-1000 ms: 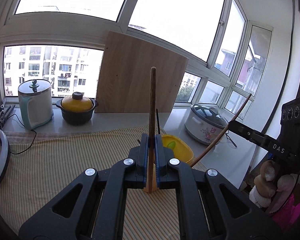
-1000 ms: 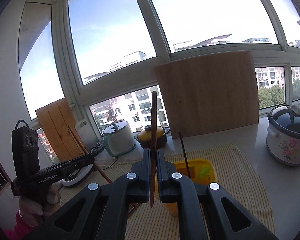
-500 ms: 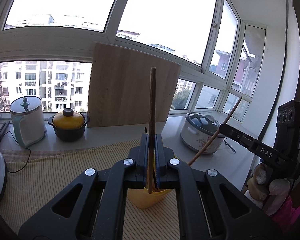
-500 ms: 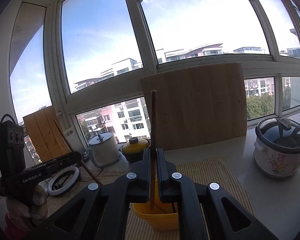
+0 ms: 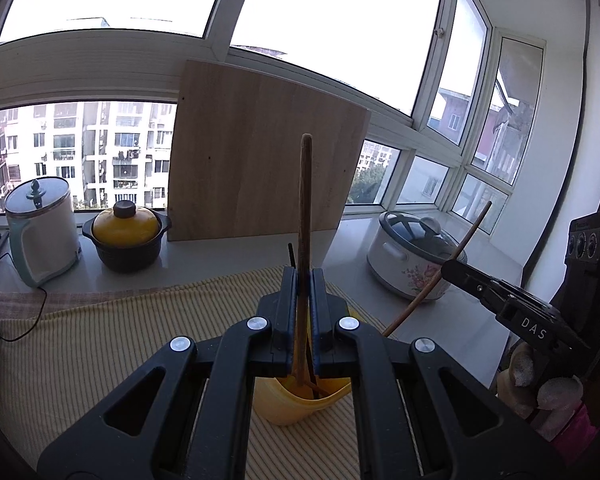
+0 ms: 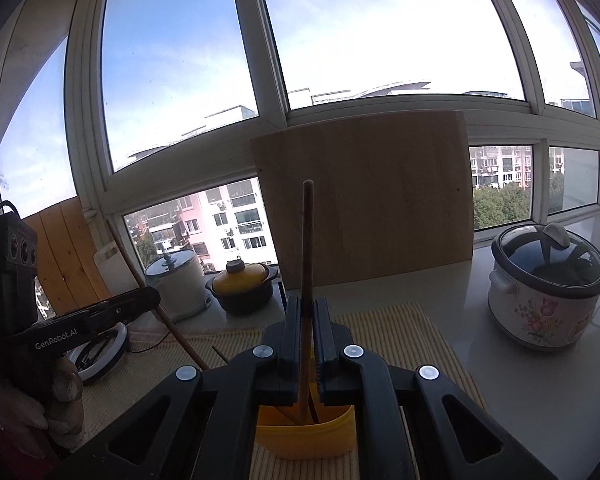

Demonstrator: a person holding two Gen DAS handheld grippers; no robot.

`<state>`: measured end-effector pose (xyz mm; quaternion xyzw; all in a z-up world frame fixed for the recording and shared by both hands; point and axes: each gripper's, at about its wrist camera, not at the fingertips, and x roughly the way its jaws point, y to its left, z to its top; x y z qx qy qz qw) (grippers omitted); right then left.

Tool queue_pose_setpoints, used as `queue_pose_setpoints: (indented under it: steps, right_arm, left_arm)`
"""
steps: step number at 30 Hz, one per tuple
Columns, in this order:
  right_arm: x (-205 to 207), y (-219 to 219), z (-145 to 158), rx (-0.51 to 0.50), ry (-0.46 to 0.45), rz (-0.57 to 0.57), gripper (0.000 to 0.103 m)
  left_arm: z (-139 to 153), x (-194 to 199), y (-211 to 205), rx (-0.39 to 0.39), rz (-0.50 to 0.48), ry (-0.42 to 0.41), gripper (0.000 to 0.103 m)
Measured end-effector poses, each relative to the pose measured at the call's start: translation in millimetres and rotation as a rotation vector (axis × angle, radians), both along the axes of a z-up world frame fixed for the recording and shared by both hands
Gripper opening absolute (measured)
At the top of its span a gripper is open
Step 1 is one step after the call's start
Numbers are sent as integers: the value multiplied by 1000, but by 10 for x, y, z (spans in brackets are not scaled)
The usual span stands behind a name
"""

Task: Organize utensils
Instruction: 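Lower the chopsticks into the container and open both tools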

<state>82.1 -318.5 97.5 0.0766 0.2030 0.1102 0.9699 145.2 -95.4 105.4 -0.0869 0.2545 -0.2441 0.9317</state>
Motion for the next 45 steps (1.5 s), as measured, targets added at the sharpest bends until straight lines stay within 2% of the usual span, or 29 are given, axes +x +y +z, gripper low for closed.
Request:
queue_pose_setpoints:
  steps: [7,18,30,32,33,42,45]
  right_arm:
    - [61,58,-130,-29,22,-8,3]
    - [140,164,-312,-63,69,-5,3]
    - [167,205,-438,-87,117,-3,5]
    - [159,207,-453,-90,122,-2,12]
    - [153,204,-452,-88,123,-7,21]
    - [37,309,-446,-96,132,6,34]
    - [-13,389,-438,-101,127,20,54]
  left_arm:
    - [-195,73,-48,7,1,46,4]
    - [-347,104,-44,27,9,76,4]
    - [-383,23,-78,68,9,59,4]
    - [-388,18,-60,68,10,61,4]
    - [-389,15,-49,67,12,62,4]
    - [-400,-102,211,55,38,57,4]
    - [-434,-139,353,58,57,67,4]
